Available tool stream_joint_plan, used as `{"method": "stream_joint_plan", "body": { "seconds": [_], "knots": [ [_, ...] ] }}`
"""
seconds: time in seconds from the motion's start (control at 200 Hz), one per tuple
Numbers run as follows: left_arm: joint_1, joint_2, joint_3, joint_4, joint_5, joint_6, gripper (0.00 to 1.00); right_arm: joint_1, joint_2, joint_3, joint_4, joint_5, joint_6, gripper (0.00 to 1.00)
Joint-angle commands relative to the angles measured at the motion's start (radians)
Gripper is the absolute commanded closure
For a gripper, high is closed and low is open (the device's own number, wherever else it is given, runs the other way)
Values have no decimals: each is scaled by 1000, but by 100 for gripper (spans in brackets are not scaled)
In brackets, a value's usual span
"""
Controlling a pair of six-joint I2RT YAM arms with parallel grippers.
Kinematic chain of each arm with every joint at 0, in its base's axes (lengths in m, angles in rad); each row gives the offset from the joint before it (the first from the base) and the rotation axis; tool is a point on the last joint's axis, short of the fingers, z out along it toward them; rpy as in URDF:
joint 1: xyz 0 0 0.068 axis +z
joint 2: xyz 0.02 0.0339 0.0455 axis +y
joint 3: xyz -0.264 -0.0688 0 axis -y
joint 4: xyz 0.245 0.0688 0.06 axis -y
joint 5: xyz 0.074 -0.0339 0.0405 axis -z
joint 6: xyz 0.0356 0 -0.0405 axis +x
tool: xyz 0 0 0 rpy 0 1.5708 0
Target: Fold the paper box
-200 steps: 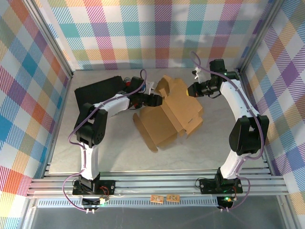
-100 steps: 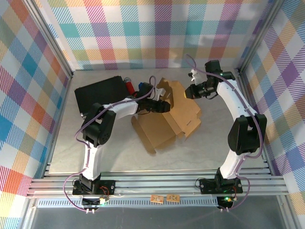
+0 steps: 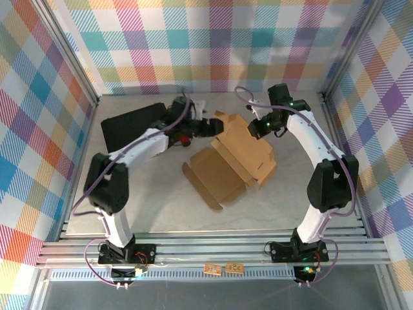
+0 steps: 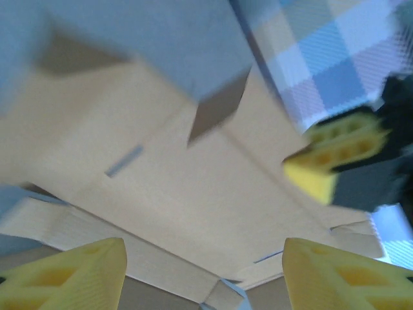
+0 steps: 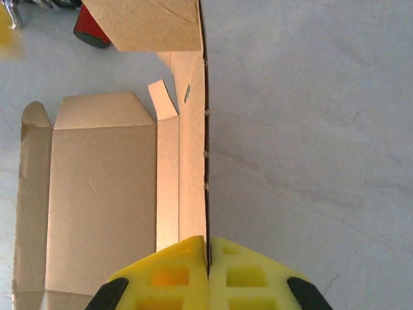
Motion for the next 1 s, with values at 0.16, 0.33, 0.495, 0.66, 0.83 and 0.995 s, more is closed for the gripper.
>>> {"method": "stream_joint_plan", "body": {
  "seconds": [0.16,0.33,0.495,0.66,0.83,0.995],
  "knots": [
    [105,-3,109,-314,-227,389,35,1,-124,-82,46,-48,-232,100],
    [78,49,119,-240,-168,492,34,19,-144,-105,51,-36,-270,100],
    [42,65,75,-168,-94,574,32,54,-134,-103,43,-3,-291,100],
    [27,84,49,-113,-83,587,32,75,-120,-88,34,20,-297,100],
    [21,116,43,-109,-68,592,35,83,-108,-72,30,26,-305,100],
    [-1,141,36,-129,-159,590,52,98,-90,-53,36,57,-304,100]
  ]
}}
